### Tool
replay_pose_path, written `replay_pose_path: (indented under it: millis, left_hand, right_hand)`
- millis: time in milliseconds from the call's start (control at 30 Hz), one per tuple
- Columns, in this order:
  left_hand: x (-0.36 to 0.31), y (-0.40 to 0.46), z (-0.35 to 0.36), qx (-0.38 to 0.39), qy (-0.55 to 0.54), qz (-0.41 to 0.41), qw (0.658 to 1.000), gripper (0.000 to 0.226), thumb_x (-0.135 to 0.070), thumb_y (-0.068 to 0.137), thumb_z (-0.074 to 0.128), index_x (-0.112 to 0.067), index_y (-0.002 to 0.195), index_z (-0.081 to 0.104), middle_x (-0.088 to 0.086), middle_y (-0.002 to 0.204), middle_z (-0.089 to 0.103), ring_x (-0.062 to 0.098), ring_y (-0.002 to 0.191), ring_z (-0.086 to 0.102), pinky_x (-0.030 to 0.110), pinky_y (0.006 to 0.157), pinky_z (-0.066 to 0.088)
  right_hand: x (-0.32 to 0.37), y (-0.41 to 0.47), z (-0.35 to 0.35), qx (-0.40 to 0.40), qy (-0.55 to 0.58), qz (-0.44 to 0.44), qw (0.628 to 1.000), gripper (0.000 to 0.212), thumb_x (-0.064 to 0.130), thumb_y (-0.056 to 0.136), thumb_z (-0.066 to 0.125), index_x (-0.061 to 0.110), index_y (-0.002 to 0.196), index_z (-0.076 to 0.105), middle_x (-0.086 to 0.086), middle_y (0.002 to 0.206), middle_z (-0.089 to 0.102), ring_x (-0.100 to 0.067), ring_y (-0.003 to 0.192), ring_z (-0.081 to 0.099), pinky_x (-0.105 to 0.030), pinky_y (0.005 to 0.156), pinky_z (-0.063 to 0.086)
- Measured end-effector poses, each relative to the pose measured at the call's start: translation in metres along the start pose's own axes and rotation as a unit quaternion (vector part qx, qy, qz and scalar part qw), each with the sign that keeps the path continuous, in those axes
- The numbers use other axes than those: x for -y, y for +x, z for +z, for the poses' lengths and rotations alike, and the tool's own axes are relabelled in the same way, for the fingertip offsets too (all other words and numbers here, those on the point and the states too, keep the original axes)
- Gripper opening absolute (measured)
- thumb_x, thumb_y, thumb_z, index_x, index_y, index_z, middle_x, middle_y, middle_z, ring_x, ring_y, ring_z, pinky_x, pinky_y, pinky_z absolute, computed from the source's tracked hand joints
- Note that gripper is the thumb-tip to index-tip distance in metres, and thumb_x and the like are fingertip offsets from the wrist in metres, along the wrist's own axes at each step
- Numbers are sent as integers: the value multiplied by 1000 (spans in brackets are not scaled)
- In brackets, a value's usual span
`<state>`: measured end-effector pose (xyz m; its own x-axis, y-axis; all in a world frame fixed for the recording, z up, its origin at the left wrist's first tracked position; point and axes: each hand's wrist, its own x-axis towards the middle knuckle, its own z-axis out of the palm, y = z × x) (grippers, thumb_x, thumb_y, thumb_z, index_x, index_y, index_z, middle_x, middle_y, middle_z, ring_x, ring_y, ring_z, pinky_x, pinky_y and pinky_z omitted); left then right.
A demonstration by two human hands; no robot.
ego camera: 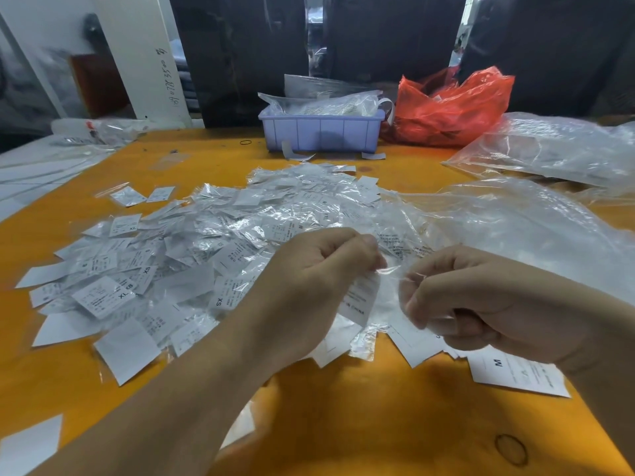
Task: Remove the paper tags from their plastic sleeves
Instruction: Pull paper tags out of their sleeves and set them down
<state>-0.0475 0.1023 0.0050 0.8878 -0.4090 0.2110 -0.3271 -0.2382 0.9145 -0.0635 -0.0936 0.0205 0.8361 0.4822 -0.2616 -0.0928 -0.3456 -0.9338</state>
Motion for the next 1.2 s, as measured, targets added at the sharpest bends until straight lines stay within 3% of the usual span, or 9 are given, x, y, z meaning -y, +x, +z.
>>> replay_pose_path:
  millis: [100, 233, 333, 500, 667, 800, 900, 1100, 1200]
  left_hand:
    - [1, 0, 2, 20, 6, 14, 1000, 25, -41, 82, 57, -19, 79, 70, 12, 74, 62, 20, 63, 55, 22, 57, 42]
    - [3, -1, 1, 18, -8, 14, 1000, 15, -31, 86, 66, -19, 79, 70, 1, 66, 60, 6, 60, 56, 15, 56, 43]
    - [3, -1, 3, 24, -21, 16, 999, 15, -33, 82, 66, -19, 78, 70, 8, 71, 64, 9, 64, 58, 18, 60, 46]
    - [2, 0, 5, -13, -54, 7, 998, 14, -27, 88, 69, -19, 77, 71, -1, 64, 61, 5, 60, 55, 13, 55, 44]
    - [4, 0, 4, -16, -78, 6, 997, 3, -28, 87, 70, -25, 89, 70, -9, 72, 67, 2, 66, 61, 12, 56, 45]
    - [6, 0, 6, -2, -92, 0, 996, 34, -33, 80, 66, -39, 112, 55, -3, 85, 72, 8, 76, 68, 18, 65, 52]
    - [6, -1, 6, 22, -85, -5, 996, 36, -31, 86, 65, -36, 118, 49, -6, 88, 74, 7, 81, 69, 17, 67, 52]
    - [5, 0, 4, -8, -73, -5, 997, 3, -21, 91, 68, -23, 93, 69, -8, 79, 73, 3, 71, 67, 12, 60, 48]
    - [5, 0, 3, -16, -57, -15, 998, 8, -24, 89, 67, -20, 88, 74, -4, 78, 73, 3, 68, 66, 11, 58, 47]
  right_hand:
    - [0, 0, -1, -25, 4, -8, 1000, 18, 11, 67, 59, 3, 60, 44, -6, 53, 23, -17, 46, 15, -23, 42, 15]
    - [-1, 1, -6, -119, 60, -53, 990, 22, 10, 66, 59, 8, 59, 38, -6, 56, 21, -17, 47, 14, -22, 41, 14]
    - [-2, 3, -6, -177, 117, -87, 973, 16, 14, 64, 59, 7, 63, 45, -6, 57, 27, -14, 43, 19, -19, 39, 17]
    - [-5, 7, 2, -141, 114, -107, 978, 15, 29, 72, 71, 13, 72, 72, -1, 54, 34, -11, 42, 21, -18, 38, 21]
    - [-4, 8, 8, -162, 170, -136, 962, 22, 22, 64, 76, 7, 80, 74, 0, 49, 30, -10, 41, 22, -18, 36, 24]
    - [-1, 7, 3, -220, 223, -156, 937, 21, 24, 57, 75, 10, 71, 70, -5, 56, 30, -9, 39, 23, -15, 34, 22]
    - [0, 5, 1, -230, 221, -165, 933, 13, 26, 61, 73, 15, 63, 67, -6, 60, 30, -9, 40, 23, -16, 35, 23]
    - [-1, 5, 0, -246, 192, -170, 935, 12, 24, 62, 72, 17, 56, 64, -3, 55, 32, -11, 42, 18, -16, 36, 20]
    - [-1, 6, 2, -253, 181, -162, 937, 12, 24, 60, 73, 16, 56, 64, -4, 54, 30, -17, 47, 12, -16, 36, 20]
